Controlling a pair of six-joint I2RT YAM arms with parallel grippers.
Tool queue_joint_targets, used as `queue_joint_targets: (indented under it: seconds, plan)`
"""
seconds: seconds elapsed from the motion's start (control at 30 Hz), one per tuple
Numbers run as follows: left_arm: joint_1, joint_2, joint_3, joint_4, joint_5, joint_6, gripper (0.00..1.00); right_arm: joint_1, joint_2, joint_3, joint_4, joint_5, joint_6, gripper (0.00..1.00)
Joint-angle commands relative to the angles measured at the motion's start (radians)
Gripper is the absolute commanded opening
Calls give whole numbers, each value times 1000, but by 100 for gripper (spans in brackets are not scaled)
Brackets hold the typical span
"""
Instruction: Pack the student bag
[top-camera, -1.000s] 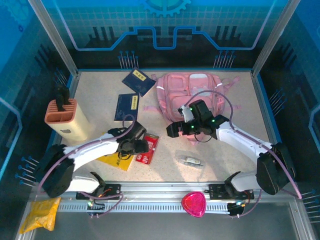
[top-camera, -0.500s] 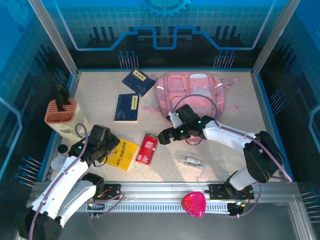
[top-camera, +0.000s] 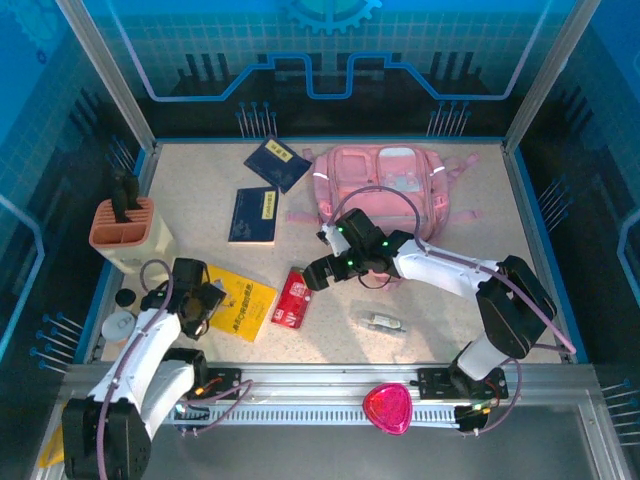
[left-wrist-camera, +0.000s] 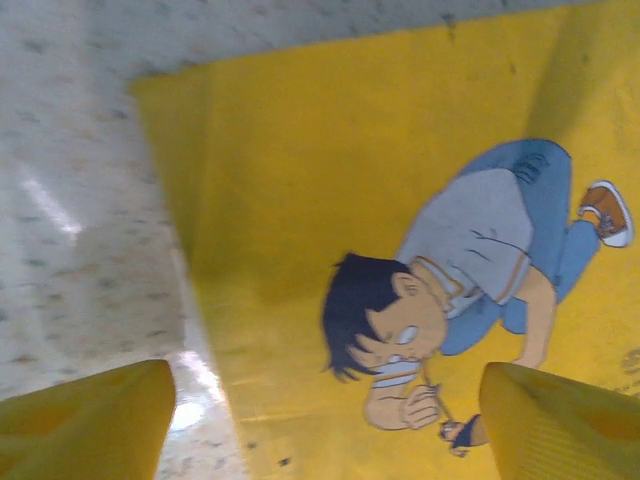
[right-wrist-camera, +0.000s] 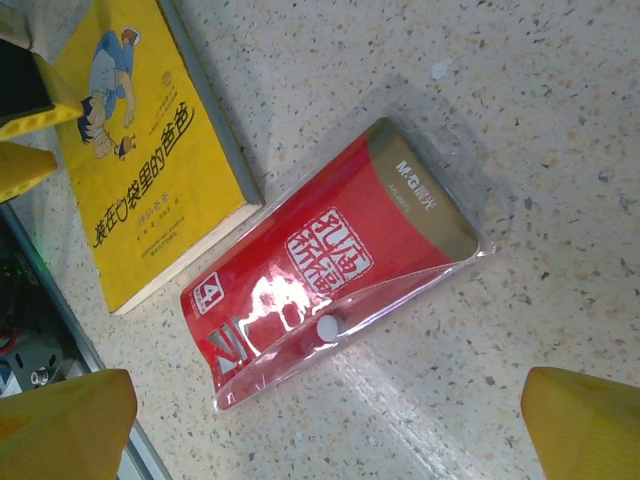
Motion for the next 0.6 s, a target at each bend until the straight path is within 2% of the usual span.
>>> queue_joint_targets:
  seconds: [0.0,0.1,0.27,0.47,0.57]
  plan:
    - [9,74,-10,127,104,55,74,13,-12,-30,30,24,-20,99]
    - [0,126,-2,180,143,92,66,16,-8,-34,30,26,-22,97]
    - [-51,190,45,212,147,181,60,57,8,-22,27,37,-31,86]
    - [-89,316,110,264,182,310,58,129,93,42,28,92,10,77]
    - [-115,338,128,317,215,353,58,152,150,96,29,104,29,77]
